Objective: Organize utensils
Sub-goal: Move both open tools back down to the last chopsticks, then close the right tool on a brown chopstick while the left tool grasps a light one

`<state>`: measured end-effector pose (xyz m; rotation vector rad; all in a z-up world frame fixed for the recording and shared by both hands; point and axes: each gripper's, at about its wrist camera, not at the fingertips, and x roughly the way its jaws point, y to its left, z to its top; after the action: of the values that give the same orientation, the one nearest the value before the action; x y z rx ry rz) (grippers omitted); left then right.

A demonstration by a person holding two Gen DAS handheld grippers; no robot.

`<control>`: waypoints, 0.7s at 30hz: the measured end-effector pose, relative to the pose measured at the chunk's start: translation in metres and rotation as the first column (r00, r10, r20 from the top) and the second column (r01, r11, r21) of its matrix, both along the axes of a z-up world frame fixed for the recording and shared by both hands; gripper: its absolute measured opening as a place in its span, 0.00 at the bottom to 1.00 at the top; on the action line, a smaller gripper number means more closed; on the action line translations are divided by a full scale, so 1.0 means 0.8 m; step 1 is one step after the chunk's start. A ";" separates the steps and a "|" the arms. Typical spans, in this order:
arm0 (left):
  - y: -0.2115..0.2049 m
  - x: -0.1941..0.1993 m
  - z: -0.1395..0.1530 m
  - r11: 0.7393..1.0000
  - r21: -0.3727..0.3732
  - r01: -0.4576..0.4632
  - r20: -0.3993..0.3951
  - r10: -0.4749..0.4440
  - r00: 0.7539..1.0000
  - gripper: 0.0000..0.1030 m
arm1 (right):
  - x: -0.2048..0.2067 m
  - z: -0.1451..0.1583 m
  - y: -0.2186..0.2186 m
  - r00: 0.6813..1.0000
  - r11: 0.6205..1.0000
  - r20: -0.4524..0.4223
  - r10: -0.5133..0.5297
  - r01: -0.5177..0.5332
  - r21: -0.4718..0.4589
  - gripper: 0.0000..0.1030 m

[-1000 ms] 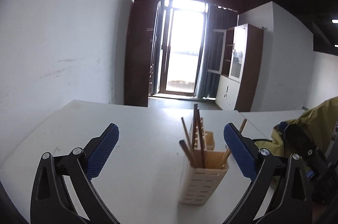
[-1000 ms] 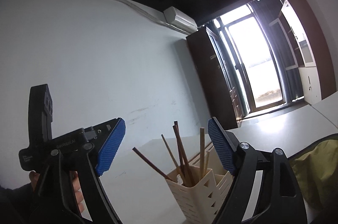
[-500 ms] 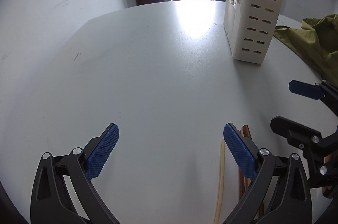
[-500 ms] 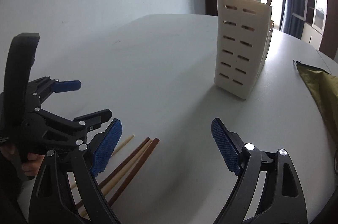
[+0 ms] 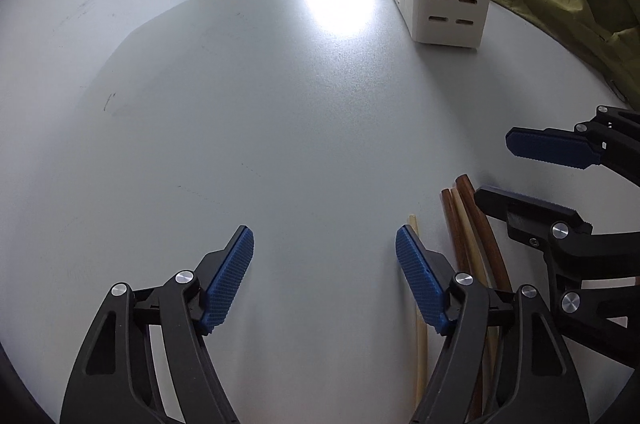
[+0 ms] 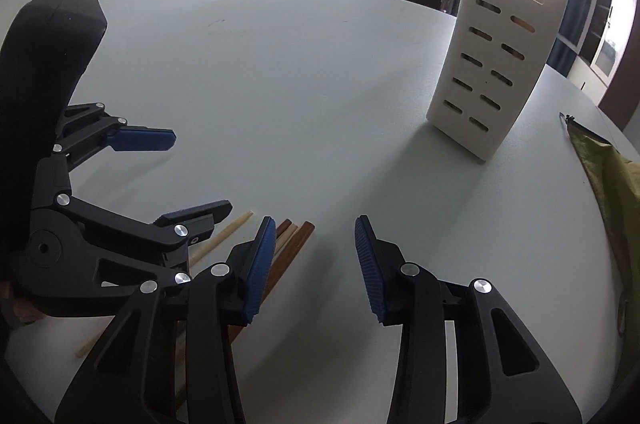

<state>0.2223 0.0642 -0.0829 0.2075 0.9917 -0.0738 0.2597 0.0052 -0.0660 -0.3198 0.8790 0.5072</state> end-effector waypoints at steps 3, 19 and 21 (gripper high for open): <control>-0.004 -0.003 0.000 1.000 0.027 0.015 0.020 -0.016 1.000 0.64 | 0.004 -0.013 0.000 1.000 1.000 -0.007 0.012 -0.012 -0.012 0.34; -0.008 0.004 -0.001 0.998 -0.065 0.018 -0.010 -0.018 1.000 0.57 | 0.007 -0.037 0.018 0.997 0.997 -0.030 0.067 -0.068 -0.028 0.17; -0.013 0.004 -0.001 0.995 -0.091 0.044 -0.014 -0.045 0.999 0.44 | 0.009 -0.040 0.018 0.997 0.997 -0.032 0.070 -0.071 -0.016 0.15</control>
<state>0.2259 0.0540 -0.0840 0.1460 0.9980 -0.1612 0.2669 0.0199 -0.0980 -0.3600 0.9053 0.5719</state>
